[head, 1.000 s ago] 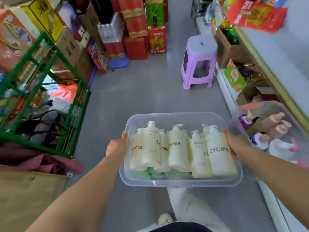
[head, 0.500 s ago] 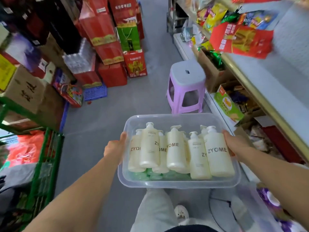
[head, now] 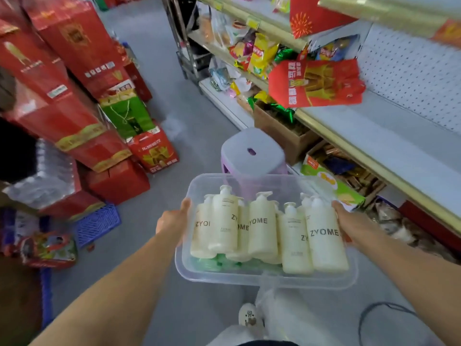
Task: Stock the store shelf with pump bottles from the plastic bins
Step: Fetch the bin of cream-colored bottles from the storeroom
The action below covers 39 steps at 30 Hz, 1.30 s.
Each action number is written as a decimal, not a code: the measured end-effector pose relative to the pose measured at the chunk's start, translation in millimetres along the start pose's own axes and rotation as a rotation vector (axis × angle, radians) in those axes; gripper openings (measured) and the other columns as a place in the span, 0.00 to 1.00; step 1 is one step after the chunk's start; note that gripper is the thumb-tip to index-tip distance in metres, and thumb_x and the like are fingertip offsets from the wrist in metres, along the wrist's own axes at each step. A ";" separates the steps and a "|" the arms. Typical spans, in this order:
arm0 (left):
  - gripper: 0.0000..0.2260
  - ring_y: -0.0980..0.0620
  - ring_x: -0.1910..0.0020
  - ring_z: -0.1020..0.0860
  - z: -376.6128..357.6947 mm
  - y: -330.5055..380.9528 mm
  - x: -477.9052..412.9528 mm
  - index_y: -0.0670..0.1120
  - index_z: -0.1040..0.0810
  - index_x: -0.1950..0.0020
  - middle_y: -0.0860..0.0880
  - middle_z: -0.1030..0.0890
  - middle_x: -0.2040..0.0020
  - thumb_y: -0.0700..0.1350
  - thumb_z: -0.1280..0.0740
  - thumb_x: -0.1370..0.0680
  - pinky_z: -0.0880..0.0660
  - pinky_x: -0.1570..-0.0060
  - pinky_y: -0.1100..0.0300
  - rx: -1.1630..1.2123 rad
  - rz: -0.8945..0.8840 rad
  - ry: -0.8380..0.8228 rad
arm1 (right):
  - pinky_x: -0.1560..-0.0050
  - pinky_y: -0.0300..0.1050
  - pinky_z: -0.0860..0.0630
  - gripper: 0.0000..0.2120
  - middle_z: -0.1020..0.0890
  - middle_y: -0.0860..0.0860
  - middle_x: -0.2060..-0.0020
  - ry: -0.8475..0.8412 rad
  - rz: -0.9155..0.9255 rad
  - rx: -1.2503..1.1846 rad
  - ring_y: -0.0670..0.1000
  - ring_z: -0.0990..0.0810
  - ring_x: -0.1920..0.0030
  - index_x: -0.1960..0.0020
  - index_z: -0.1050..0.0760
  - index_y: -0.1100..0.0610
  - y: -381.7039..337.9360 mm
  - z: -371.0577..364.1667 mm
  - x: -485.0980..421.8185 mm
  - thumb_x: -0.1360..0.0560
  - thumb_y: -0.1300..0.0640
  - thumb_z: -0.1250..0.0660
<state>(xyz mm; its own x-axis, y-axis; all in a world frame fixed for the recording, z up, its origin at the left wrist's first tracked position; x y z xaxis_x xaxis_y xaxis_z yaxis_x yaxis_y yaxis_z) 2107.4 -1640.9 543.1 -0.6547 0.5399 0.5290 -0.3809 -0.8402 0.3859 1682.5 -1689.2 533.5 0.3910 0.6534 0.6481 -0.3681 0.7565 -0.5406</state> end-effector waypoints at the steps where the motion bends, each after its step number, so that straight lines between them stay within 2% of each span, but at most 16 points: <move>1: 0.35 0.42 0.62 0.18 -0.5 17.0 -19.5 0.42 0.22 0.56 0.43 0.19 0.61 0.74 0.46 0.29 0.19 0.55 0.52 -0.005 -0.007 -0.008 | 0.48 0.60 0.21 0.38 0.21 0.63 0.45 0.009 -0.016 -0.018 0.62 0.20 0.50 0.37 0.28 0.65 -11.4 -4.3 -10.0 0.28 0.33 0.38; 3: 0.35 0.42 0.63 0.18 -3.3 49.6 -56.7 0.42 0.21 0.56 0.43 0.18 0.61 0.74 0.45 0.29 0.20 0.58 0.54 -0.019 -0.028 -0.026 | 0.48 0.60 0.21 0.38 0.21 0.63 0.45 0.034 -0.039 -0.040 0.63 0.20 0.51 0.36 0.28 0.65 -32.8 -14.2 -31.5 0.29 0.32 0.38; 6: 0.35 0.43 0.63 0.18 -11.8 97.6 -109.3 0.42 0.20 0.54 0.44 0.18 0.61 0.73 0.44 0.29 0.22 0.63 0.57 -0.053 -0.058 -0.078 | 0.50 0.58 0.20 0.37 0.20 0.63 0.50 0.074 -0.079 -0.083 0.62 0.19 0.53 0.38 0.27 0.65 -64.1 -26.1 -67.9 0.28 0.33 0.38; 10: 0.31 0.41 0.57 0.18 -25.4 166.2 -170.0 0.43 0.20 0.56 0.43 0.18 0.59 0.72 0.41 0.27 0.19 0.51 0.50 -0.069 -0.121 -0.153 | 0.49 0.57 0.20 0.35 0.19 0.64 0.49 0.096 -0.162 -0.114 0.62 0.19 0.51 0.41 0.25 0.66 -99.2 -38.2 -110.6 0.26 0.34 0.39; 13: 0.30 0.40 0.56 0.18 -33.3 214.2 -212.1 0.44 0.21 0.56 0.42 0.17 0.56 0.71 0.41 0.27 0.19 0.49 0.47 -0.103 -0.199 -0.204 | 0.49 0.59 0.20 0.33 0.19 0.64 0.54 0.144 -0.182 -0.151 0.61 0.19 0.55 0.48 0.24 0.68 -122.2 -48.5 -137.7 0.25 0.35 0.39; 18: 0.32 0.38 0.48 0.19 -44.1 290.7 -278.8 0.41 0.20 0.48 0.38 0.18 0.49 0.70 0.43 0.24 0.22 0.43 0.45 -0.220 -0.342 -0.275 | 0.56 0.57 0.20 0.31 0.20 0.62 0.67 0.229 -0.327 -0.239 0.59 0.20 0.67 0.62 0.25 0.64 -152.5 -75.6 -167.0 0.25 0.34 0.41; 21: 0.31 0.38 0.48 0.19 -53.5 341.2 -319.0 0.41 0.20 0.47 0.37 0.18 0.48 0.69 0.43 0.23 0.22 0.43 0.46 -0.313 -0.396 -0.323 | 0.66 0.47 0.25 0.30 0.22 0.58 0.74 0.301 -0.400 -0.303 0.56 0.22 0.72 0.67 0.26 0.62 -169.9 -94.9 -175.3 0.25 0.35 0.40; 22: 0.31 0.38 0.48 0.19 -57.1 356.9 -331.1 0.40 0.20 0.46 0.37 0.18 0.48 0.68 0.43 0.23 0.22 0.44 0.46 -0.355 -0.408 -0.337 | 0.67 0.45 0.27 0.30 0.21 0.58 0.73 0.314 -0.432 -0.340 0.55 0.23 0.72 0.66 0.25 0.62 -175.3 -102.2 -178.1 0.24 0.36 0.39; 24: 0.32 0.38 0.48 0.19 -64.3 388.0 -354.5 0.39 0.19 0.46 0.37 0.18 0.48 0.67 0.44 0.23 0.22 0.44 0.46 -0.418 -0.434 -0.341 | 0.62 0.47 0.26 0.28 0.20 0.61 0.66 0.322 -0.491 -0.398 0.57 0.22 0.68 0.60 0.24 0.64 -184.9 -117.2 -184.7 0.24 0.37 0.39; 27: 0.33 0.39 0.61 0.17 -77.1 433.1 -380.6 0.38 0.20 0.55 0.37 0.17 0.58 0.67 0.46 0.22 0.19 0.55 0.49 -0.514 -0.483 -0.391 | 0.57 0.50 0.26 0.29 0.21 0.63 0.59 0.330 -0.562 -0.465 0.59 0.22 0.64 0.51 0.24 0.66 -201.6 -138.8 -193.4 0.23 0.38 0.40; 29: 0.33 0.42 0.70 0.21 -87.6 459.8 -395.4 0.39 0.22 0.59 0.40 0.20 0.65 0.68 0.46 0.22 0.22 0.68 0.55 -0.549 -0.505 -0.401 | 0.54 0.51 0.25 0.25 0.22 0.64 0.56 0.337 -0.607 -0.476 0.61 0.21 0.58 0.51 0.24 0.63 -211.9 -151.9 -200.3 0.22 0.39 0.42; 31: 0.32 0.45 0.74 0.24 -96.7 481.6 -409.4 0.40 0.23 0.60 0.42 0.23 0.68 0.69 0.44 0.23 0.29 0.75 0.60 -0.529 -0.507 -0.403 | 0.48 0.54 0.24 0.20 0.22 0.64 0.54 0.338 -0.630 -0.504 0.61 0.21 0.55 0.56 0.26 0.57 -223.1 -163.8 -207.9 0.22 0.40 0.42; 34: 0.35 0.45 0.75 0.24 -111.9 505.7 -428.5 0.39 0.23 0.63 0.42 0.23 0.71 0.70 0.47 0.23 0.29 0.73 0.61 -0.569 -0.537 -0.430 | 0.52 0.52 0.24 0.25 0.22 0.60 0.58 0.373 -0.676 -0.602 0.58 0.23 0.60 0.50 0.24 0.62 -230.3 -178.0 -220.8 0.23 0.39 0.40; 36: 0.36 0.44 0.74 0.23 -119.9 514.4 -437.6 0.38 0.23 0.62 0.41 0.23 0.70 0.71 0.48 0.24 0.29 0.72 0.60 -0.585 -0.542 -0.432 | 0.51 0.53 0.24 0.26 0.21 0.60 0.57 0.394 -0.687 -0.615 0.58 0.23 0.59 0.47 0.23 0.63 -236.0 -181.1 -228.9 0.24 0.39 0.39; 39: 0.33 0.42 0.70 0.21 -131.9 522.6 -449.7 0.40 0.25 0.62 0.40 0.21 0.65 0.71 0.45 0.25 0.25 0.69 0.57 -0.536 -0.507 -0.412 | 0.53 0.51 0.25 0.27 0.21 0.60 0.55 0.436 -0.715 -0.618 0.58 0.23 0.58 0.46 0.23 0.64 -244.5 -180.2 -241.3 0.24 0.39 0.39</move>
<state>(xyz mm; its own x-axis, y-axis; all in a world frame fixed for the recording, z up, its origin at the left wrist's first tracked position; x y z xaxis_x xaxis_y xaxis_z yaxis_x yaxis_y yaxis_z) 2116.7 -2329.5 407.2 -0.0699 0.7465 0.6617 -0.8909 -0.3452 0.2953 1830.1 -2026.9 412.6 0.6638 -0.0925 0.7422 0.5179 0.7727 -0.3670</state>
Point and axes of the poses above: each hand's wrist, its own x-axis away from the middle knuckle, its own z-axis out of the back of the hand, y = z × x, the point moved 2 cm from there along -x, towards the middle knuckle
